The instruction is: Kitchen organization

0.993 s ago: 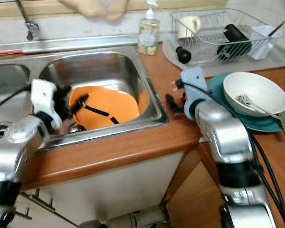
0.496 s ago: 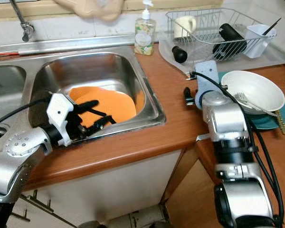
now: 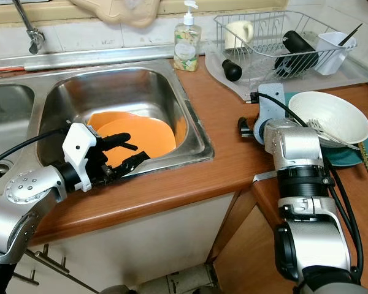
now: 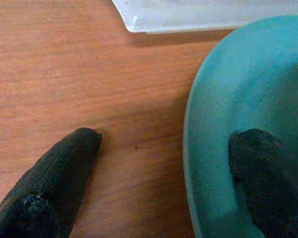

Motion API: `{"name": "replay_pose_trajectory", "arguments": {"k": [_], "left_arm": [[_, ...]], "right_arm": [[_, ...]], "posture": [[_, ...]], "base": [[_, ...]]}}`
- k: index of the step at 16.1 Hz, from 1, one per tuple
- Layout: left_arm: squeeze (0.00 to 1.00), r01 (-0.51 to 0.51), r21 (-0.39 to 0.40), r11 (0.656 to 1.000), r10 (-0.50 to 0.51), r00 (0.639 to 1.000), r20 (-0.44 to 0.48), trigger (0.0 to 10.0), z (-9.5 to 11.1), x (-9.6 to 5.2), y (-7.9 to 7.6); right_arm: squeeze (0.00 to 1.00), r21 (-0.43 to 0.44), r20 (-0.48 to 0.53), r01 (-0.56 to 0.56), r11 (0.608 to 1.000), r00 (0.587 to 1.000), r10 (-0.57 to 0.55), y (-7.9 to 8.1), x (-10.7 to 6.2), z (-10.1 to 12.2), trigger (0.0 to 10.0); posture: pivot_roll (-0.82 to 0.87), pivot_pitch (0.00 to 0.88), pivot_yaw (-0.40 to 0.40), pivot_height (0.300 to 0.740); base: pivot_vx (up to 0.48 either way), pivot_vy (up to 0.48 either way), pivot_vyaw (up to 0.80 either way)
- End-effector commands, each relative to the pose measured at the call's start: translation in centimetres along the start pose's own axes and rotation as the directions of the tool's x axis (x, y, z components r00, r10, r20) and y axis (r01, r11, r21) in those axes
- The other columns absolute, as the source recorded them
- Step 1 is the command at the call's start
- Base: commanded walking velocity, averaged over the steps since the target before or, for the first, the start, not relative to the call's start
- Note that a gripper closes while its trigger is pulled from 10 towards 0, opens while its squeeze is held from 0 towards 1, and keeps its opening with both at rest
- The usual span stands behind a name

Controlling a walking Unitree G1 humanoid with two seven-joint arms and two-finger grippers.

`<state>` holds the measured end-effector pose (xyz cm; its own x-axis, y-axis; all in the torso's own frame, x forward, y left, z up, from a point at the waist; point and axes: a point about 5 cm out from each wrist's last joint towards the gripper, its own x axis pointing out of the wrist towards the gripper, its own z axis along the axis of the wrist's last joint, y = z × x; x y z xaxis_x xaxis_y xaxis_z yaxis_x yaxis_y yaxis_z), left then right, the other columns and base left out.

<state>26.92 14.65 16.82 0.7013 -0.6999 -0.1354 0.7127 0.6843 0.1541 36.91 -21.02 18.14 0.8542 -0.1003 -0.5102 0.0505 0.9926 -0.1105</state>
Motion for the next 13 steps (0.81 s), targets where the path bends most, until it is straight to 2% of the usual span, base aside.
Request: {"name": "replay_pose_trajectory", "arguments": {"k": [1, 7, 13], "left_arm": [[0.0, 0.015, 0.019, 1.0, -0.015, 1.0, -0.003, 10.0, 0.3, -0.1, -0.2], [0.0, -0.002, 0.028, 1.0, 0.002, 1.0, -0.011, 10.0, 0.2, -0.1, 0.1], [0.0, -0.006, 0.038, 0.999, 0.007, 1.0, -0.023, 10.0, 0.1, 0.0, 0.3]], "right_arm": [[0.0, 0.03, -0.038, -0.029, 0.999, 0.999, 0.03, 0.0, 0.2, -0.3, 10.0], [0.0, 0.069, -0.072, -0.092, 0.993, 0.993, 0.097, 0.2, 0.1, -0.1, 10.0], [0.0, 0.129, -0.081, -0.217, 0.968, 0.97, 0.228, 1.4, -0.5, 0.6, 10.0]], "posture": [[-0.04, 0.0, -0.014, 0.74], [-0.04, 0.0, -0.013, 0.74], [-0.05, 0.0, -0.012, 0.74]], "base": [[0.0, 0.0, 0.0], [0.0, 0.0, 0.0], [0.0, 0.0, 0.0]]}}
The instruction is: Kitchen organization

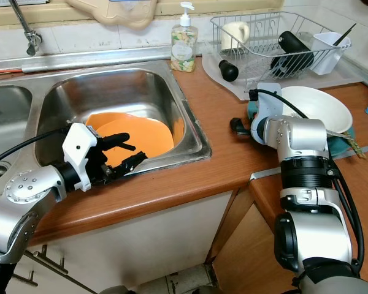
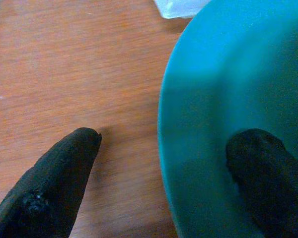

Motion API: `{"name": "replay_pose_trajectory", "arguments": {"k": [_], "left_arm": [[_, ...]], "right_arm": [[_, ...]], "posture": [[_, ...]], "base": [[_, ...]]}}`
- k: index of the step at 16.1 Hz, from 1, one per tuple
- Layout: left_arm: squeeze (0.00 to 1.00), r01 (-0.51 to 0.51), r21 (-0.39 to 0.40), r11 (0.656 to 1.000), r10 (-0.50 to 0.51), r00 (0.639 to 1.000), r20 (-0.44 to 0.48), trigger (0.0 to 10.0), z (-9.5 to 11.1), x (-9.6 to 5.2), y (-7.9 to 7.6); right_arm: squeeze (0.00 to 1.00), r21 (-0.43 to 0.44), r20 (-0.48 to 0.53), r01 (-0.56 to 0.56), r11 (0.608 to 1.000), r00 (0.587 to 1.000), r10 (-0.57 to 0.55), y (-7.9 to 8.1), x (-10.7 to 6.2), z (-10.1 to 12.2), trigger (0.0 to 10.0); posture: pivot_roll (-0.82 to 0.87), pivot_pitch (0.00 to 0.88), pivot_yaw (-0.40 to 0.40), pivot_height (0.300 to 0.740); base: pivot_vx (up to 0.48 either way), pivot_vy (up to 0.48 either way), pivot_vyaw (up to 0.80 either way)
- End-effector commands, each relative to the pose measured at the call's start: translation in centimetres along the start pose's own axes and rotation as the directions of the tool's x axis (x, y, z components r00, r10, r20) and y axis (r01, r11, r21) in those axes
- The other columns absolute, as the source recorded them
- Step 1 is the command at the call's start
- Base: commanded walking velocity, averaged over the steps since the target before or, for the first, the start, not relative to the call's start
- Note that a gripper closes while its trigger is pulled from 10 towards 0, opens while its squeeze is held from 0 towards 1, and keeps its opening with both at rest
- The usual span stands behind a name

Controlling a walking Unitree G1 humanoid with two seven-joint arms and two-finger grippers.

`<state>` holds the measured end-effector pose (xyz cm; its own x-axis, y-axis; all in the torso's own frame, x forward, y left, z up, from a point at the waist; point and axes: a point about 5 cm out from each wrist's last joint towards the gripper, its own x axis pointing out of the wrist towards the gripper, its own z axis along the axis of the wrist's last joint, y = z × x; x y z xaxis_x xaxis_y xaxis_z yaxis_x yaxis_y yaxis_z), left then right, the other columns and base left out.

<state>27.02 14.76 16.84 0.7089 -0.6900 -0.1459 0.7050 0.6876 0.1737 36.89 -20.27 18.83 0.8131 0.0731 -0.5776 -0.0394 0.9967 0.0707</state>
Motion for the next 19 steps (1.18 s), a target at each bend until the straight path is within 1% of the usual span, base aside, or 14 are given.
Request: {"name": "replay_pose_trajectory", "arguments": {"k": [1, 2, 5, 7, 11, 13, 15, 17, 19], "left_arm": [[0.0, 0.003, 0.02, 1.0, -0.003, 1.0, -0.011, 10.0, 0.1, 0.1, 0.2], [0.0, 0.003, 0.02, 1.0, -0.003, 1.0, -0.011, 10.0, 0.1, 0.1, 0.2], [0.0, 0.002, 0.022, 1.0, -0.002, 1.0, -0.012, 10.0, 0.2, 0.0, 0.3], [0.0, 0.0, 0.026, 1.0, 0.001, 1.0, -0.014, 10.0, 0.3, -0.1, 0.5], [0.0, -0.009, 0.031, 0.999, 0.009, 1.0, -0.016, 10.0, 0.3, -0.2, 0.6], [0.0, -0.014, 0.033, 0.999, 0.014, 1.0, -0.016, 10.0, 0.3, -0.3, 0.6], [0.0, -0.023, 0.038, 0.999, 0.024, 1.0, -0.016, 10.0, 0.3, -0.3, 0.9], [0.0, -0.024, 0.04, 0.999, 0.025, 1.0, -0.017, 10.0, 0.3, -0.3, 0.9], [0.0, -0.031, 0.046, 0.998, 0.032, 0.999, -0.018, 10.0, 0.4, -0.3, 1.0]], "right_arm": [[0.0, 0.018, -0.032, -0.071, 0.997, 0.997, 0.072, 1.1, 0.0, -0.2, 10.0], [0.0, 0.017, -0.035, -0.078, 0.997, 0.996, 0.079, 1.2, 0.0, -0.3, 10.0], [0.0, 0.023, -0.056, -0.16, 0.987, 0.985, 0.161, 2.7, -0.3, -0.4, 10.0], [0.0, 0.02, -0.065, -0.194, 0.981, 0.979, 0.195, 3.3, -0.5, -0.5, 10.0], [0.0, -0.005, -0.076, -0.278, 0.961, 0.958, 0.277, 5.1, -0.9, -0.7, 10.0], [0.0, -0.011, -0.072, -0.315, 0.949, 0.947, 0.314, 6.0, -1.1, -0.7, 10.0], [0.0, -0.042, -0.055, -0.377, 0.925, 0.926, 0.375, 7.5, -1.3, -0.7, 10.0], [0.0, -0.049, -0.052, -0.397, 0.917, 0.918, 0.394, 8.0, -1.4, -0.7, 10.0], [0.0, -0.069, -0.042, -0.444, 0.893, 0.896, 0.442, 8.8, -1.8, -0.7, 10.0]], "posture": [[-0.05, 0.0, -0.012, 0.74], [-0.05, 0.0, -0.012, 0.74], [-0.05, 0.0, -0.012, 0.74], [-0.05, 0.0, -0.014, 0.74], [-0.04, 0.0, -0.017, 0.74], [-0.04, 0.0, -0.017, 0.74], [-0.04, 0.0, -0.02, 0.74], [-0.04, 0.0, -0.02, 0.74], [-0.03, 0.0, -0.022, 0.74]], "base": [[0.0, 0.0, 0.0], [0.0, 0.0, 0.0], [0.0, 0.0, 0.0], [0.0, 0.0, 0.0], [0.0, 0.0, 0.0], [0.0, 0.0, 0.0], [0.0, 0.0, 0.0], [0.0, 0.0, 0.0], [0.0, 0.0, 0.0]]}}
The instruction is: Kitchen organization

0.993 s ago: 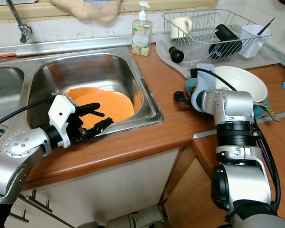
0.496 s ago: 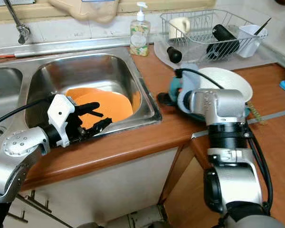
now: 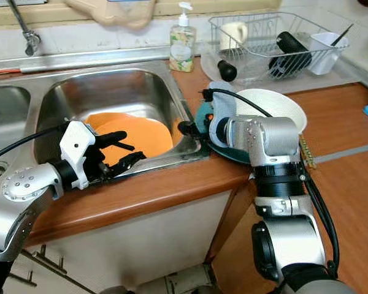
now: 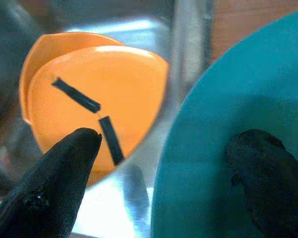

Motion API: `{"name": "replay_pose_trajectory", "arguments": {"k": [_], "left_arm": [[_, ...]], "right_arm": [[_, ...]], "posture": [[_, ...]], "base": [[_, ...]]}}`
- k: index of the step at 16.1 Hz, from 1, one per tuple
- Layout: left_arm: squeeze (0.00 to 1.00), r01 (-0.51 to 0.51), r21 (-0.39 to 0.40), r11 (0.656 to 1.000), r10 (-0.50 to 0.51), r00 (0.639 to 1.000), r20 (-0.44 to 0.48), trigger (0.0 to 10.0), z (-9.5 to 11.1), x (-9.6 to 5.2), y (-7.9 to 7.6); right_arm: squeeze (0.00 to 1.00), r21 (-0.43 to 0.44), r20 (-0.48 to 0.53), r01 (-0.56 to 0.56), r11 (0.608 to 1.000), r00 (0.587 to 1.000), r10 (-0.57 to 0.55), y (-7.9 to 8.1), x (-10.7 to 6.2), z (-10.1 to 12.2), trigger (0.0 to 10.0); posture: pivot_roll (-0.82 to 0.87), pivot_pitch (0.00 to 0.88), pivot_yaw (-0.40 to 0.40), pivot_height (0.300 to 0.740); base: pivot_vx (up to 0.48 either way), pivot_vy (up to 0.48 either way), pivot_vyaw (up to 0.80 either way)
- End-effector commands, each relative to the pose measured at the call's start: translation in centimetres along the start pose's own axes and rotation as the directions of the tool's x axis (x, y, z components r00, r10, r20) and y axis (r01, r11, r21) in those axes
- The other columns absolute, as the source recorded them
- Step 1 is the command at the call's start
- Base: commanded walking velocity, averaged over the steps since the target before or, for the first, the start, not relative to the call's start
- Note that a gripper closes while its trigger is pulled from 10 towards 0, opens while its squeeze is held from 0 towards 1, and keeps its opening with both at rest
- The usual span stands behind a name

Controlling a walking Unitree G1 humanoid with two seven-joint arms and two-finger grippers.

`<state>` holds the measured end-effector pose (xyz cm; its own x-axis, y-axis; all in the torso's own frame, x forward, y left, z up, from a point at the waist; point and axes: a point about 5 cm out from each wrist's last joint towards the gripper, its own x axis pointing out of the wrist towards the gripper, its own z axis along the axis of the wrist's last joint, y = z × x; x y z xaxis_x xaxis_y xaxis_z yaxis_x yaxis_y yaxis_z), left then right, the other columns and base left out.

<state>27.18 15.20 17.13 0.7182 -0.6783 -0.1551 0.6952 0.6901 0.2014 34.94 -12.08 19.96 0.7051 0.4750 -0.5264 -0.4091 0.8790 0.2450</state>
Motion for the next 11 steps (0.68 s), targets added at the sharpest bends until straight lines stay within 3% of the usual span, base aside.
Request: {"name": "replay_pose_trajectory", "arguments": {"k": [1, 7, 9, 11], "left_arm": [[0.0, -0.022, 0.022, 1.0, 0.023, 1.0, -0.007, 10.0, 0.2, -0.1, 0.6], [0.0, -0.029, 0.029, 0.999, 0.029, 1.0, -0.004, 10.0, 0.2, 0.1, 0.8], [0.0, -0.025, 0.026, 0.999, 0.025, 1.0, -0.004, 10.0, 0.1, 0.1, 0.7], [0.0, -0.027, 0.021, 0.999, 0.027, 1.0, -0.002, 10.0, 0.1, 0.1, 0.6]], "right_arm": [[0.0, -0.014, 0.005, -0.056, 0.998, 0.998, 0.056, 0.9, 0.1, 0.0, 10.0], [0.0, -0.103, 0.12, -0.104, 0.989, 0.986, 0.116, 1.4, -1.7, 1.5, 10.0], [0.0, -0.142, 0.183, -0.105, 0.984, 0.974, 0.13, 1.5, -3.1, 2.5, 10.0], [0.0, -0.196, 0.312, -0.069, 0.978, 0.942, 0.128, 1.6, -4.2, 3.7, 10.0]], "posture": [[-0.03, 0.0, -0.022, 0.74], [-0.04, 0.0, -0.018, 0.74], [-0.04, 0.0, -0.015, 0.74], [-0.05, 0.0, -0.007, 0.74]], "base": [[0.0, 0.0, 0.0], [0.0, 0.0, 0.0], [0.0, 0.0, 0.0], [0.0, 0.0, 0.0]]}}
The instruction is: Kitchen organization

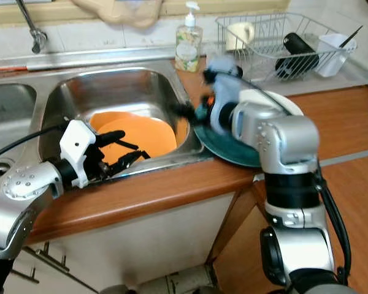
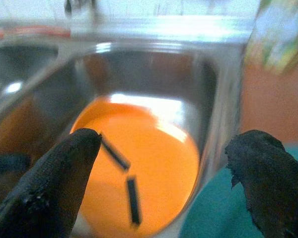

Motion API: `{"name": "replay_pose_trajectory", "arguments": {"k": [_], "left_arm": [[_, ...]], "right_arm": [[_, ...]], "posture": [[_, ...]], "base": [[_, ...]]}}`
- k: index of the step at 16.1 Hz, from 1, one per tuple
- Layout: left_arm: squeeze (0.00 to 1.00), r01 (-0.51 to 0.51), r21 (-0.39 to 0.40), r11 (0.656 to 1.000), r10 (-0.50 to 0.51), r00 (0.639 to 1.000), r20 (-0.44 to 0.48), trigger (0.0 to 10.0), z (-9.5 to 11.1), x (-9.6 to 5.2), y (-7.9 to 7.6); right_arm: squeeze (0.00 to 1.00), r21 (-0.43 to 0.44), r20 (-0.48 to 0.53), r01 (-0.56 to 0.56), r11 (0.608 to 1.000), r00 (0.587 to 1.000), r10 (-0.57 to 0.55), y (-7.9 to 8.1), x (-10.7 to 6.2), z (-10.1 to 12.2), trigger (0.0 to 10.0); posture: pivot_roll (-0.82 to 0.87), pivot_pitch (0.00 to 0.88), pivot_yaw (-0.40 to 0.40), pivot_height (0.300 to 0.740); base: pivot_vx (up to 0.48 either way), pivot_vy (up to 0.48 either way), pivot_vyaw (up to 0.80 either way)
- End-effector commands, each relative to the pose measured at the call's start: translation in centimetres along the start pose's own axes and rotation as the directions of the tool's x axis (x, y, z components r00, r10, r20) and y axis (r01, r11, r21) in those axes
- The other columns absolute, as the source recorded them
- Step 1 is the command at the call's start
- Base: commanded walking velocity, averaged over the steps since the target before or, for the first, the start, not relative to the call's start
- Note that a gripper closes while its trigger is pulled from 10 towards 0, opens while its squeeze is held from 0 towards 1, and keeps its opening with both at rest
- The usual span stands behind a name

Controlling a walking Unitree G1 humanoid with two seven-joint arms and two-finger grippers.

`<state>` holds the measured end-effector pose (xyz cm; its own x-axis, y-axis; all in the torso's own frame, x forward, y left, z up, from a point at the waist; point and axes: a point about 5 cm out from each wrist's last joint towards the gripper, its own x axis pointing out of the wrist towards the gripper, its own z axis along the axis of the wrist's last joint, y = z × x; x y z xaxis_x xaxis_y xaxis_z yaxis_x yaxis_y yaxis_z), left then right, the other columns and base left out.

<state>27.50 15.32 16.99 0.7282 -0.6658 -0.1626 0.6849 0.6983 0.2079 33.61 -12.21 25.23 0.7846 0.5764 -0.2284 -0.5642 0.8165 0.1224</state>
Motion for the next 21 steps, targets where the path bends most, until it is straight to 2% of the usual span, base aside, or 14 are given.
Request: {"name": "replay_pose_trajectory", "arguments": {"k": [1, 3, 5, 8, 10, 12, 13, 14, 15, 16, 19, 20, 21], "left_arm": [[0.0, -0.023, 0.008, 1.0, 0.023, 1.0, 0.016, 10.0, 0.3, 0.1, 0.2], [0.0, -0.057, -0.01, 0.998, 0.057, 0.998, 0.031, 10.0, 0.3, 0.1, 0.2], [0.0, -0.132, -0.028, 0.991, 0.133, 0.989, 0.057, 10.0, 0.3, 0.4, 0.3], [0.0, -0.169, -0.072, 0.983, 0.175, 0.98, 0.089, 10.0, 0.3, 0.5, -0.3], [0.0, -0.124, -0.075, 0.989, 0.131, 0.986, 0.099, 10.0, 0.3, 0.6, -1.3], [0.0, -0.066, -0.075, 0.995, 0.074, 0.991, 0.111, 10.0, 0.4, 0.8, -2.2], [0.0, -0.054, -0.075, 0.996, 0.063, 0.991, 0.115, 10.0, 0.5, 0.8, -2.3], [0.0, -0.008, -0.073, 0.997, 0.017, 0.992, 0.122, 10.0, 0.7, 0.8, -2.9], [0.0, 0.016, -0.076, 0.997, -0.006, 0.992, 0.126, 10.0, 0.8, 0.8, -3.2], [0.0, 0.075, -0.083, 0.994, -0.064, 0.989, 0.131, 10.0, 0.9, 0.6, -4.0], [0.0, 0.117, -0.084, 0.99, -0.106, 0.986, 0.128, 10.0, 0.9, 0.2, -4.5], [0.0, 0.114, -0.083, 0.99, -0.103, 0.986, 0.128, 10.0, 0.9, 0.2, -4.5], [0.0, 0.106, -0.082, 0.991, -0.095, 0.987, 0.126, 10.0, 0.9, 0.1, -4.4]], "right_arm": [[0.0, -0.072, 0.155, 0.045, 0.996, 0.987, -0.034, -0.2, -1.4, 2.0, 10.0], [0.0, -0.106, 0.249, 0.09, 0.99, 0.966, -0.061, -0.3, -2.7, 3.1, 10.0], [0.0, -0.147, 0.325, 0.138, 0.98, 0.942, -0.084, -0.6, -5.1, 3.7, 10.0], [0.0, -0.079, 0.378, 0.275, 0.958, 0.898, -0.227, -2.4, -7.8, 3.1, 10.0], [0.0, -0.038, 0.347, 0.45, 0.892, 0.843, -0.411, -5.4, -9.8, 1.8, 10.0], [0.0, -0.044, 0.26, 0.62, 0.783, 0.764, -0.59, -8.7, -11.8, 0.4, 10.0], [0.0, -0.057, 0.245, 0.645, 0.762, 0.749, -0.615, -9.3, -12.2, 0.3, 10.0], [0.0, -0.118, 0.201, 0.713, 0.691, 0.699, -0.686, -10.9, -13.3, -0.3, 10.0], [0.0, -0.149, 0.172, 0.739, 0.657, 0.673, -0.719, -11.8, -13.9, -0.7, 10.0], [0.0, -0.215, 0.116, 0.756, 0.618, 0.648, -0.753, -13.1, -14.6, -1.8, 10.0], [0.0, -0.291, 0.068, 0.756, 0.586, 0.628, -0.776, -14.1, -14.8, -3.1, 10.0], [0.0, -0.301, 0.065, 0.753, 0.586, 0.629, -0.775, -14.1, -14.7, -3.2, 10.0], [0.0, -0.323, 0.045, 0.725, 0.608, 0.654, -0.755, -14.0, -14.1, -3.7, 10.0]], "posture": [[-0.05, 0.0, -0.005, 0.74], [-0.06, 0.0, 0.001, 0.74], [-0.06, 0.0, 0.003, 0.74], [-0.08, 0.0, 0.01, 0.74], [-0.09, 0.0, 0.017, 0.74], [-0.1, 0.0, 0.014, 0.74], [-0.1, 0.0, 0.013, 0.74], [-0.1, 0.0, 0.01, 0.74], [-0.1, 0.0, 0.007, 0.74], [-0.1, 0.0, 0.002, 0.74], [-0.09, 0.0, -0.009, 0.74], [-0.09, 0.0, -0.009, 0.74], [-0.08, 0.0, -0.013, 0.74]], "base": [[0.0, 0.0, 0.0], [0.0, 0.0, 0.0], [0.0, 0.0, 0.0], [0.0, 0.0, 0.0], [0.0, 0.0, 0.0], [0.0, 0.0, 0.0], [0.0, 0.0, 0.0], [0.0, 0.0, 0.0], [0.0, 0.0, 0.0], [0.0, 0.0, 0.0], [0.0, 0.0, 0.0], [0.0, 0.0, 0.0], [0.0, 0.0, 0.0]]}}
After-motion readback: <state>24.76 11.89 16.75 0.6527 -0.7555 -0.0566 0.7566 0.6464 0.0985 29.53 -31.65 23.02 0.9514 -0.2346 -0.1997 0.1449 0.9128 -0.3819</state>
